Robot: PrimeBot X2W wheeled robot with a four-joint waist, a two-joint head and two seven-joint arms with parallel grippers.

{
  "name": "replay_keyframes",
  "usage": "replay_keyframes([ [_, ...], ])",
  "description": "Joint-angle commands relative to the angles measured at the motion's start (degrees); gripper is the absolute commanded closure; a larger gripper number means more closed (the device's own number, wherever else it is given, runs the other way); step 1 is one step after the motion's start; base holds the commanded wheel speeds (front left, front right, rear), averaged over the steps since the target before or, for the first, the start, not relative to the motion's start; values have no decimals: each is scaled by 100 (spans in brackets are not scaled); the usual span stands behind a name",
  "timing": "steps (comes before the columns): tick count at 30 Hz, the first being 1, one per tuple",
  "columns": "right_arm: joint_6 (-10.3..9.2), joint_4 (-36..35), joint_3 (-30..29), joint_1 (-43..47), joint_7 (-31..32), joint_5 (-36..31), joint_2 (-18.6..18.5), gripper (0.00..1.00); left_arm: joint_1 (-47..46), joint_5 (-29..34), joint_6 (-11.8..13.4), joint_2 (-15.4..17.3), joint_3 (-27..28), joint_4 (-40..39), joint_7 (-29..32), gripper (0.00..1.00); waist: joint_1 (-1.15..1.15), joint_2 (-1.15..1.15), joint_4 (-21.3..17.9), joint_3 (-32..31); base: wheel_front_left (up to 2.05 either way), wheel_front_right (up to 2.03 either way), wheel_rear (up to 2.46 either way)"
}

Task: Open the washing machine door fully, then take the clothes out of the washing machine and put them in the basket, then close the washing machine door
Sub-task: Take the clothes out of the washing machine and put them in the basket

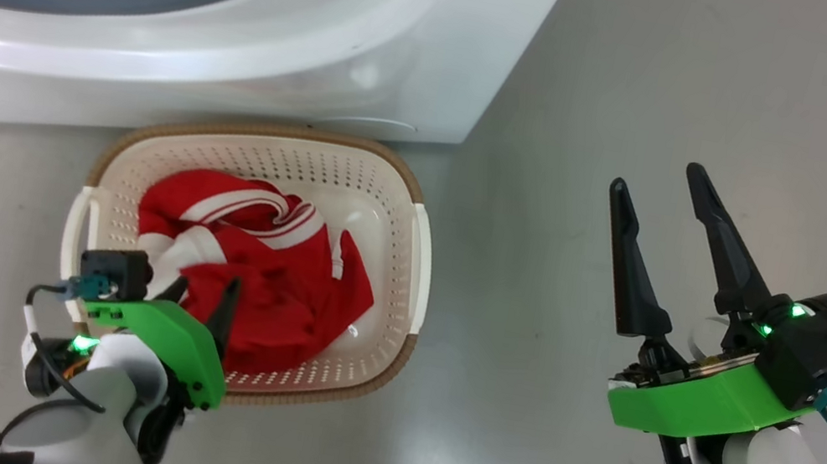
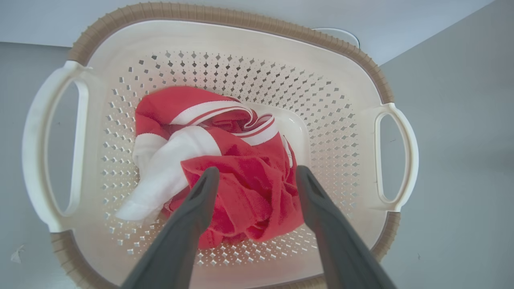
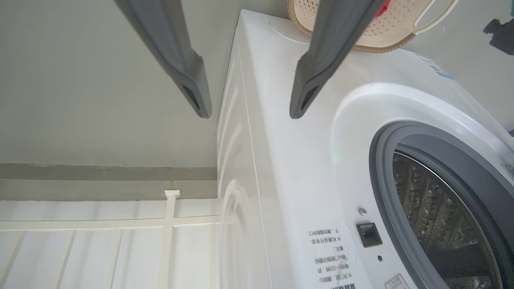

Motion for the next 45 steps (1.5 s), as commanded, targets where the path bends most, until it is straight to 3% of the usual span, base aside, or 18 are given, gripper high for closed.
replay_keyframes([
  [1, 36, -112, 100, 30, -36, 1, 14, 0, -23, 59, 49, 212, 85, -48, -89, 0, 0, 0, 84, -100, 0, 0, 0],
  [5, 36, -66, 64, 80, -36, -28, 14, 0, -58, 150, 94, 327, 185, -316, -116, 0, 0, 0, 182, -280, 0, 0, 0],
  [12, 36, -12, 4, 195, -36, -71, 14, 0, 337, 652, 374, 574, 747, -1615, -119, 0, 0, 0, 320, -615, 0, 0, 0],
  [24, 36, 27, -197, 342, -36, -218, 14, 0, 1411, 1675, 533, 437, 2020, -3842, -120, 0, 0, 0, 469, -1190, 0, 0, 0],
  [33, 36, 59, -430, 542, -36, -285, 14, 0, 2208, 2438, 452, 189, 2532, -5291, -120, 0, 0, 0, 534, -1622, 0, 0, 0],
  [45, 36, 177, -746, 798, -36, -299, 14, 0, 2884, 2867, 385, 139, 2733, -6119, -120, 0, 0, 0, 572, -2098, 0, 0, 0],
])
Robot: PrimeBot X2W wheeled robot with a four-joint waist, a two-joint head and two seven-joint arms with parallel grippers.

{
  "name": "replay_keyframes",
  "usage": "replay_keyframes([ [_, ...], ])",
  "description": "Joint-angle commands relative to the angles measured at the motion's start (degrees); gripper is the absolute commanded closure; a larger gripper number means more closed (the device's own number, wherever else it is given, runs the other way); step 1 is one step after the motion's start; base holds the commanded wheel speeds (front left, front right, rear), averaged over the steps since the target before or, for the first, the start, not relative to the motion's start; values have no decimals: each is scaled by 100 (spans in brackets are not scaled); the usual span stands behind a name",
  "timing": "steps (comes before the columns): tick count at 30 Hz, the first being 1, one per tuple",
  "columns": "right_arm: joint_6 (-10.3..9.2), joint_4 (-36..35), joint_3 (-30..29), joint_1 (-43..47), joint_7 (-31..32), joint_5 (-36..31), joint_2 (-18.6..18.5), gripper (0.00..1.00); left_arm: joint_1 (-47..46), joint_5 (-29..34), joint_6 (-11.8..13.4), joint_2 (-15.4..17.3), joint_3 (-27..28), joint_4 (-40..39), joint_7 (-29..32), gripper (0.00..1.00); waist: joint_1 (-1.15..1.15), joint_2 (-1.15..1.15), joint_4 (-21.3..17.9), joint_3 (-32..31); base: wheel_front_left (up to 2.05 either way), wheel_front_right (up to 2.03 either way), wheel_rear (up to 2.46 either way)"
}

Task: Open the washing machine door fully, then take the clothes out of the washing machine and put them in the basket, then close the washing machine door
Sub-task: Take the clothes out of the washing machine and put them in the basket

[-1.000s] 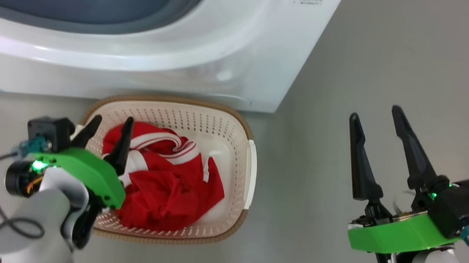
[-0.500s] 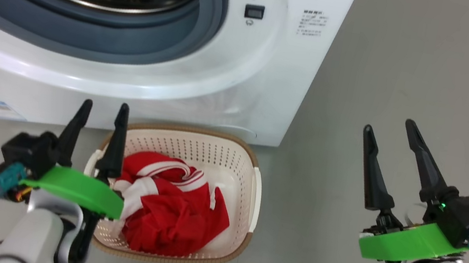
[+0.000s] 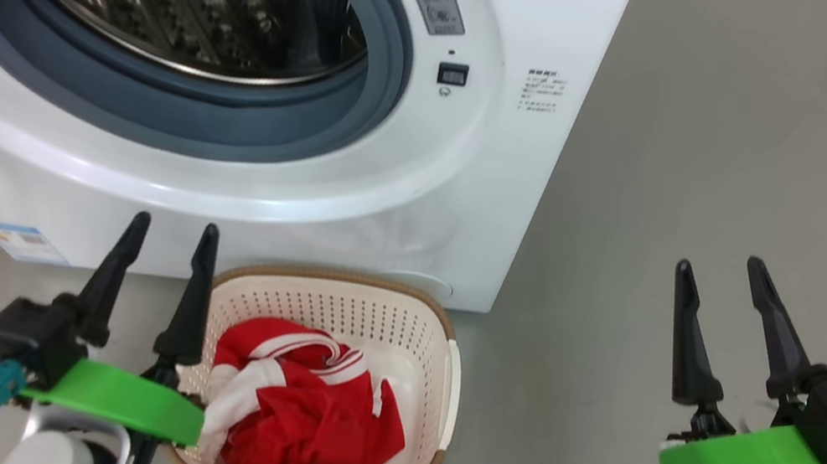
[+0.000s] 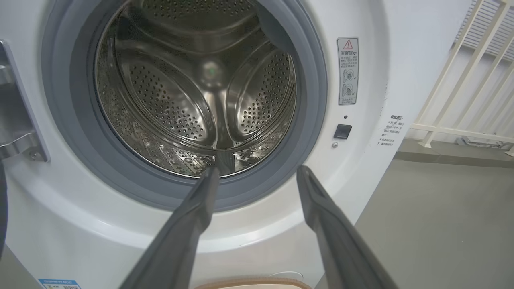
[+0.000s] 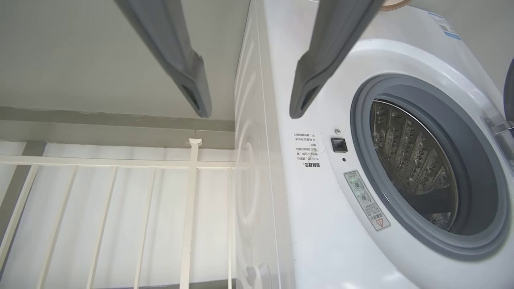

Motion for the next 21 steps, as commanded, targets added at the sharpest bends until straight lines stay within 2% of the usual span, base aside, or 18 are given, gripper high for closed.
replay_keyframes([
  [1, 36, -117, 89, 51, -36, -73, 4, 0, 69, 89, -3, 91, 245, -236, -68, 0, 0, 0, 5, -157, 0, 0, 0],
  [10, 36, -88, -142, 478, -36, -202, 4, 0, 631, 124, 63, 58, 375, -476, -68, 0, 0, 0, -38, -707, 0, 0, 0],
  [21, 36, -225, -94, 881, -36, -321, 4, 0, 1205, 168, 260, 162, 439, -456, 18, 0, 0, 0, -120, -1077, 0, 0, 0],
])
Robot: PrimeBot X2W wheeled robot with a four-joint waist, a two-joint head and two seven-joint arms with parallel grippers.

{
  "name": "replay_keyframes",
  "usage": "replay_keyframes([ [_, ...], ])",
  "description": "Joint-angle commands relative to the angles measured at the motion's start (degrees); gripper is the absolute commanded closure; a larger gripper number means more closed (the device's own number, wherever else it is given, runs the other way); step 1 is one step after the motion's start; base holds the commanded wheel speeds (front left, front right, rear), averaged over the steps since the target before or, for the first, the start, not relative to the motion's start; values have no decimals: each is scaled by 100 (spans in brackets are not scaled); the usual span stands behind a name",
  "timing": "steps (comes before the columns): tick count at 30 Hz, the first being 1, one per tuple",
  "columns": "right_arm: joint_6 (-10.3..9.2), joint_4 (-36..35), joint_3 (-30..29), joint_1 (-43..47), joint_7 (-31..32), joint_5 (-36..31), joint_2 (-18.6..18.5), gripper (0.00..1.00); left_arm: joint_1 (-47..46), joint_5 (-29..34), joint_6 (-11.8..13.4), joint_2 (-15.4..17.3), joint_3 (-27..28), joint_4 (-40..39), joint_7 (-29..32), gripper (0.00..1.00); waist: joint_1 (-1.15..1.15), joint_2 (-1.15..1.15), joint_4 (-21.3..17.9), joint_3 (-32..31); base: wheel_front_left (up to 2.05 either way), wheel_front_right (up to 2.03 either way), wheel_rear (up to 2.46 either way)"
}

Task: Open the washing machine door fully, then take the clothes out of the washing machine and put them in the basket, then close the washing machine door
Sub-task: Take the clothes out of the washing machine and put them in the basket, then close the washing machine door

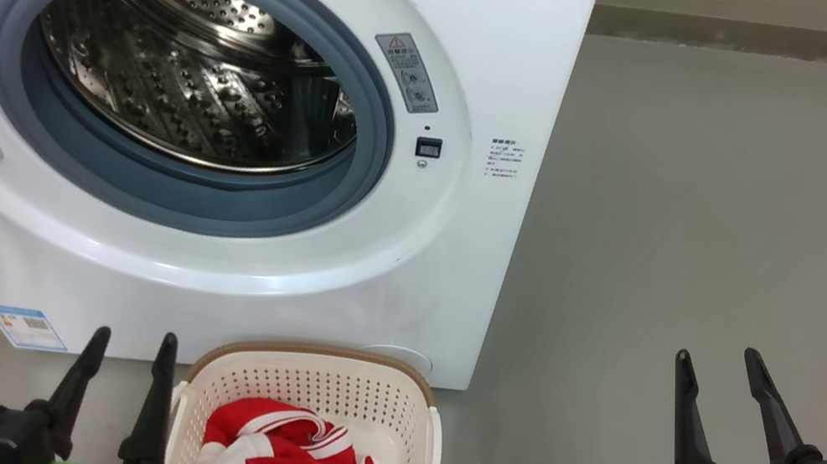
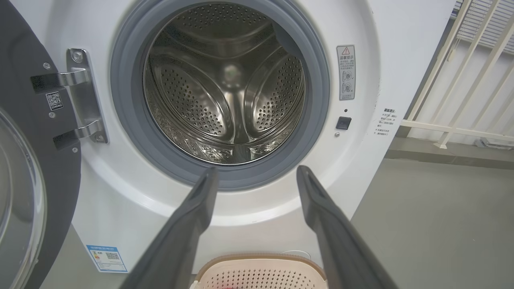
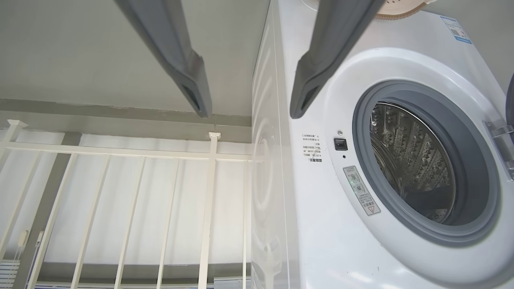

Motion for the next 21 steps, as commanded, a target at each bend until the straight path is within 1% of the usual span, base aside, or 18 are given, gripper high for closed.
replay_keyframes([
  [1, 36, -180, 156, -29, -36, -92, -28, 0, -38, 73, 61, 95, 196, -179, 10, 0, 0, 0, -17, -68, 0, 0, 0],
  [15, 36, -233, 213, 70, -36, -88, -28, 0, 137, 82, 229, 128, 189, -397, 71, 0, 0, 0, 2, -97, -1, 1, 0],
  [21, 36, -224, 248, 48, -36, -46, -28, 0, 133, 143, 327, 145, 169, -530, 49, 0, 0, 0, 5, -67, -64, 64, 0],
])
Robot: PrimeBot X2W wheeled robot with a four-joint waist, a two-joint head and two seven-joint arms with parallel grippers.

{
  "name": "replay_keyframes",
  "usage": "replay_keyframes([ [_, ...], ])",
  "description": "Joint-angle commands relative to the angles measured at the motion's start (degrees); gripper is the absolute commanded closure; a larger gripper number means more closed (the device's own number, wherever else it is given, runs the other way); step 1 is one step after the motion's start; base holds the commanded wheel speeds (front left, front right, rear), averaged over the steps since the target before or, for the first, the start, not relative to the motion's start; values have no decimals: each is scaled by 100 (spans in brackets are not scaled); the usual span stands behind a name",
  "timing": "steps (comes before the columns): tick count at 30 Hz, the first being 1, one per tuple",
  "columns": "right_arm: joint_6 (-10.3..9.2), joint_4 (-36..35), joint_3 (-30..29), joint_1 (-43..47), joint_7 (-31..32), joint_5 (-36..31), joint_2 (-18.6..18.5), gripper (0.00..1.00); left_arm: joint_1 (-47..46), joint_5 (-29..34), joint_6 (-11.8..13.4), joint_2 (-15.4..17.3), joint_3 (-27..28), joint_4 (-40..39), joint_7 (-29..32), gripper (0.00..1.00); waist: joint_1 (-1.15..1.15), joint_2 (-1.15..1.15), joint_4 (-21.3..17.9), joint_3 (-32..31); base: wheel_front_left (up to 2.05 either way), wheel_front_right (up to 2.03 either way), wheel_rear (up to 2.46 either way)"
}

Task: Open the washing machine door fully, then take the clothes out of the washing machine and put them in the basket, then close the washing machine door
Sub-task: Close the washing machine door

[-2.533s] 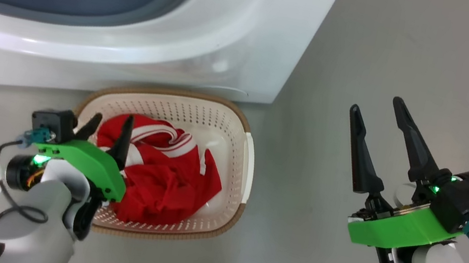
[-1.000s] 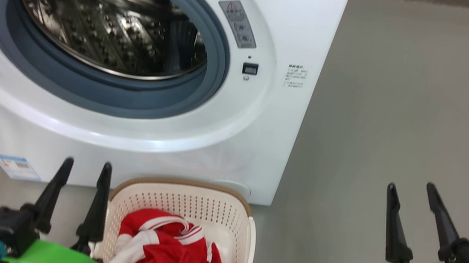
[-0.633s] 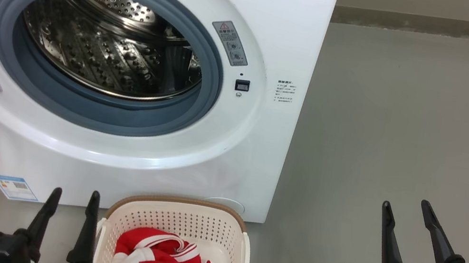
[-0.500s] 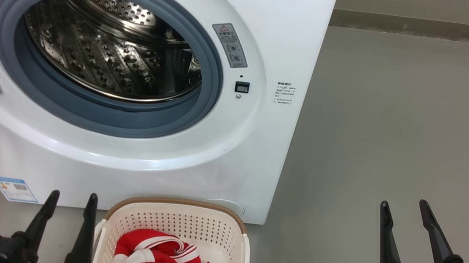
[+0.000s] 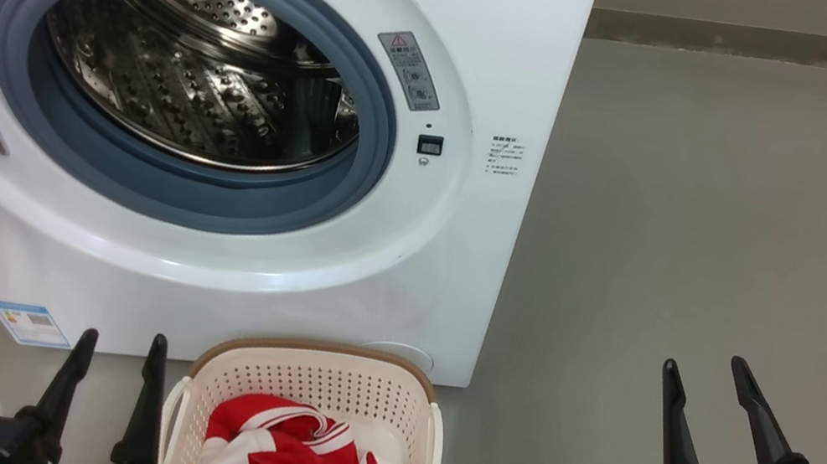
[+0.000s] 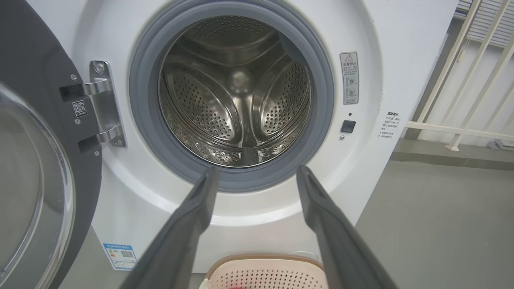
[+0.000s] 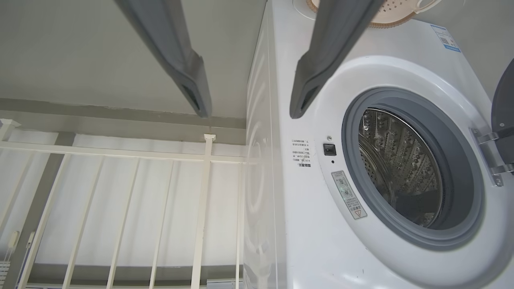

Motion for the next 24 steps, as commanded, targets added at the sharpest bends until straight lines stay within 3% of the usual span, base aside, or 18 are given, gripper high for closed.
replay_keyframes([
  [1, 36, -145, 140, -103, -36, -3, -43, 0, -98, 56, 38, 103, 178, -181, -40, 0, 0, 0, -2, 4, -118, 118, 0],
  [15, 36, -118, 144, -158, -36, 86, -43, 0, -101, 8, 31, 115, 82, -379, -34, 0, 0, 0, 17, 80, -184, 184, 0],
  [24, 36, -127, 143, -216, -36, 96, -43, 0, -111, 71, 114, 126, 42, -511, -67, 0, 0, 0, 53, 199, -92, 92, 0],
])
